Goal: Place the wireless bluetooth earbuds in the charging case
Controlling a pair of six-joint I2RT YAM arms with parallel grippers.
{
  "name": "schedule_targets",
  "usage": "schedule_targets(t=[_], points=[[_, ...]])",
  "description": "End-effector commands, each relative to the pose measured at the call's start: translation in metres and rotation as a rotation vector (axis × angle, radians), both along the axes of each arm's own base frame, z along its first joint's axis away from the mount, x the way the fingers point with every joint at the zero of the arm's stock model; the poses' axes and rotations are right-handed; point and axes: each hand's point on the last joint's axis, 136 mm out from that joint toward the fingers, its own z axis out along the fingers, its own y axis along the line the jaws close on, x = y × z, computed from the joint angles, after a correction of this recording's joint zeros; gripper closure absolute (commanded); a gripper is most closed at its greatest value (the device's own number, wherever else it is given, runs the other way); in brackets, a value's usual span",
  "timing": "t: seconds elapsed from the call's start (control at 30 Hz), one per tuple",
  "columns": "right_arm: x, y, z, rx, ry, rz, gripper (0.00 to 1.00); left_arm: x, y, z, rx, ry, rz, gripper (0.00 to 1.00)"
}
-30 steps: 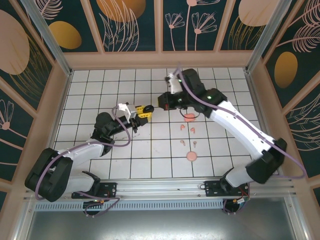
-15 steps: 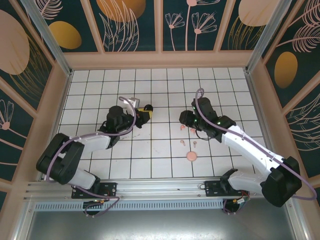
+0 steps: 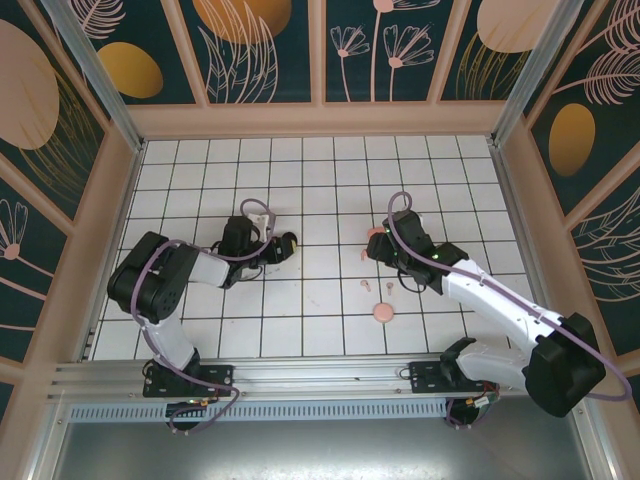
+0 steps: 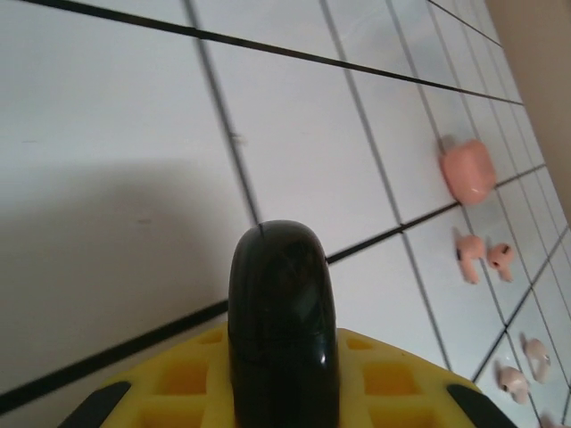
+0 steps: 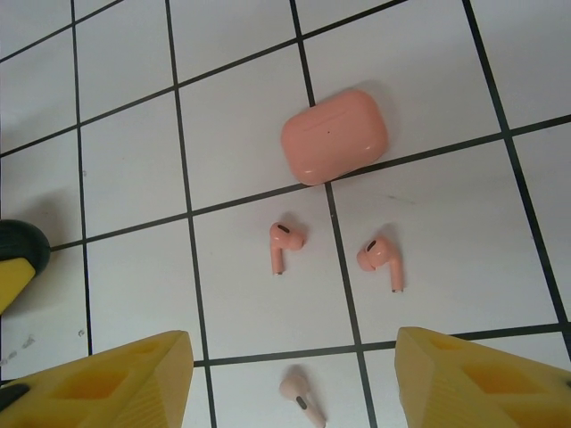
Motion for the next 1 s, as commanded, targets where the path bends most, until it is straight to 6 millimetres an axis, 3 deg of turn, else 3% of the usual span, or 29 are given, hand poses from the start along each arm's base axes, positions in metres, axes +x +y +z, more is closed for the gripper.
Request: schedule_targets(t=[0.0, 0.27, 0.43, 0.53, 0.67, 0.7, 0.73, 0.97], points=[[0.001, -0.011, -0.001, -0.037, -0.001, -0.024, 0.36, 0.009, 0.003, -0.001, -0.04, 0.007, 0.008, 0.92], [0.017, -0.017, 0.006, -0.09, 0.026, -0.02, 0.29, 0.011, 0.01, -0.01, -0.058, 0.011, 0.033, 0.56], [0.027, -0.013, 0.014, -0.112, 0.039, 0.013, 0.26, 0.017, 0.026, 0.003, -0.018, -0.027, 0.081, 0.36], [0.035, -0.022, 0.017, -0.124, 0.041, -0.01, 0.25, 0.022, 0.033, 0.019, 0.034, -0.067, 0.094, 0.29], [0.042, -0.028, 0.014, -0.127, 0.049, -0.012, 0.24, 0.034, 0.043, 0.058, 0.096, -0.161, 0.128, 0.18], [0.043, -0.029, 0.012, -0.128, 0.052, -0.01, 0.23, 0.036, 0.045, 0.068, 0.106, -0.18, 0.136, 0.13], [0.045, -0.031, 0.008, -0.13, 0.056, -0.006, 0.22, 0.039, 0.046, 0.084, 0.109, -0.213, 0.143, 0.01], [0.068, -0.026, -0.013, -0.167, 0.085, 0.103, 0.16, 0.048, 0.062, 0.173, 0.113, -0.392, 0.246, 0.01]])
